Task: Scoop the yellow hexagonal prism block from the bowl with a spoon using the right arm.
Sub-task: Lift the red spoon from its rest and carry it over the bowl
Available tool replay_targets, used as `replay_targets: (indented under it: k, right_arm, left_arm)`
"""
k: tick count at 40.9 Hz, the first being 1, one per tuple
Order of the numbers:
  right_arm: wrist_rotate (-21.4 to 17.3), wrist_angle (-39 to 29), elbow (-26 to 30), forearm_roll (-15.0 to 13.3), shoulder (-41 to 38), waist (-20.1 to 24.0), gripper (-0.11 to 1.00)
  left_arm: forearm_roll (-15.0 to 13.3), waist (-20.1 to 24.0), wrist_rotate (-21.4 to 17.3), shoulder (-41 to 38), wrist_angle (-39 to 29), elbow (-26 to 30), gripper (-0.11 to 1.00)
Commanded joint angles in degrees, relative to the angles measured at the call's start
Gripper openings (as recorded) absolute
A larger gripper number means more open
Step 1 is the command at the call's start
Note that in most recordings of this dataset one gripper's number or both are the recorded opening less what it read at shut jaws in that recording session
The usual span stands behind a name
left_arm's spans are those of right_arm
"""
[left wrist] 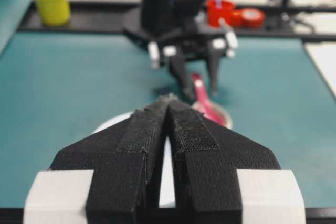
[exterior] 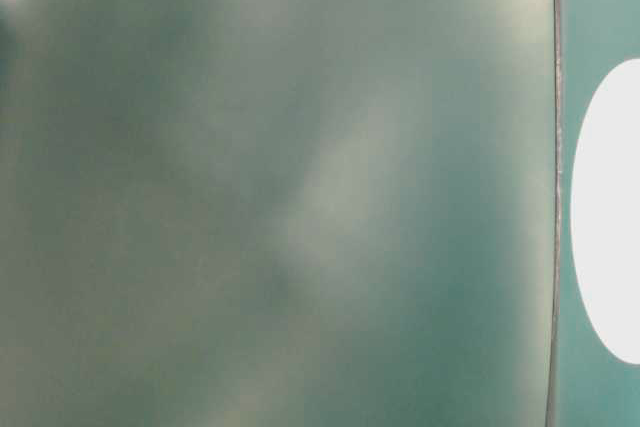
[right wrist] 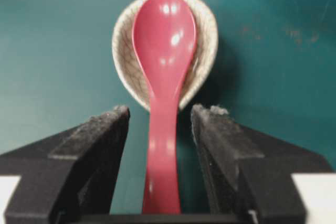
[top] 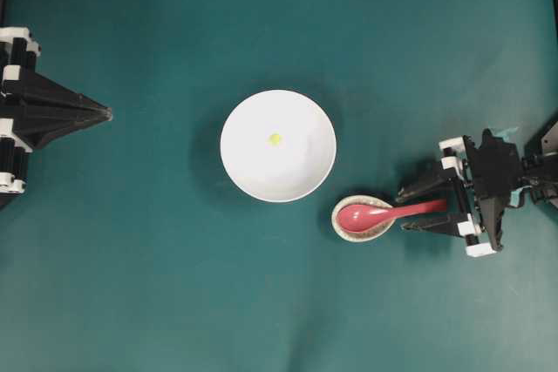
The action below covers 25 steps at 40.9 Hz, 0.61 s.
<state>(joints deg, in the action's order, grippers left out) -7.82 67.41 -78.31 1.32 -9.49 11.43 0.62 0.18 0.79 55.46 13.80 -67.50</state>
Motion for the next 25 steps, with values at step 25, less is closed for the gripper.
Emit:
replay_targets:
  k: [25]
  right_arm:
    - [0.3, 1.5, 0.4, 0.3, 0.0, 0.1, 0.44]
  left_arm:
    - [0.2, 0.0, 0.1, -0.4, 0.2, 0.9, -0.01]
